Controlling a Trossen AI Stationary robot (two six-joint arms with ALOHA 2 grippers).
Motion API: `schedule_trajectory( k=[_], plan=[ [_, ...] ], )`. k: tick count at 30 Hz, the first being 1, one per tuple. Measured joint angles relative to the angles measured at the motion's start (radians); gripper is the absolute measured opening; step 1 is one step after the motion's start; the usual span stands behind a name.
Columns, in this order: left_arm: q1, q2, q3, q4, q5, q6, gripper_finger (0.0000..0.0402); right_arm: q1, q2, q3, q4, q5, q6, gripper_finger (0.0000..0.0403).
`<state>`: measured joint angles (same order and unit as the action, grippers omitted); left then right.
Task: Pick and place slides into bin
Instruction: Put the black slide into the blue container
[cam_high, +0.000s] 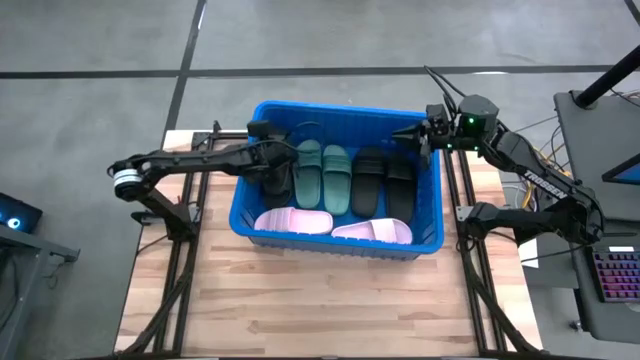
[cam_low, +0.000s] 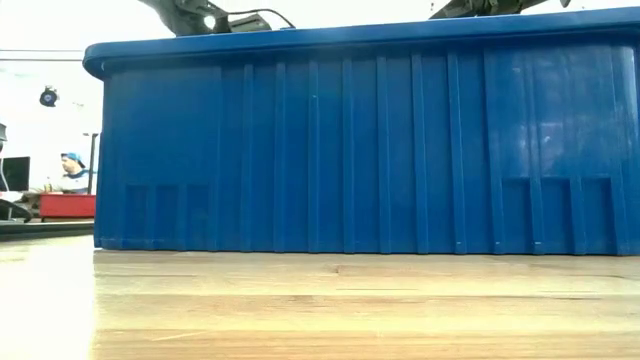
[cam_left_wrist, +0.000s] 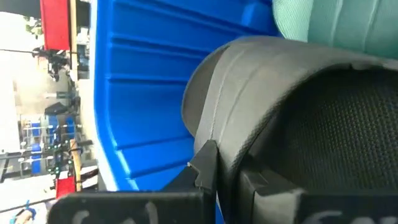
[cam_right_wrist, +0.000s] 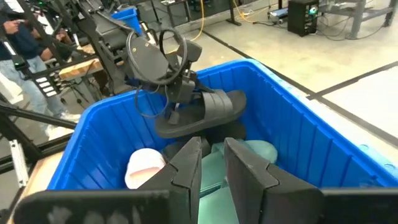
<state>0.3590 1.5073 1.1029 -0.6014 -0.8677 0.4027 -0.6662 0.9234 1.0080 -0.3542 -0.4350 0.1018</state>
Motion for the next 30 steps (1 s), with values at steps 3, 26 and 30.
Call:
schedule_trajectory(
  k=[3,26,30],
  plan=[
    [0.002,0.026,-0.016,-0.001,-0.001,-0.003,0.0,0.0,0.0,0.0,0.0,0.025,-0.001,0.0065],
    [0.05,0.128,-0.04,0.068,0.083,-0.109,0.002,0.0,0.0,0.0,0.0,0.045,0.007,0.0059],
    [0.069,0.09,-0.04,0.058,0.188,-0.108,0.0063,0.0,0.0,0.0,0.0,0.045,-0.005,0.006]
  ],
)
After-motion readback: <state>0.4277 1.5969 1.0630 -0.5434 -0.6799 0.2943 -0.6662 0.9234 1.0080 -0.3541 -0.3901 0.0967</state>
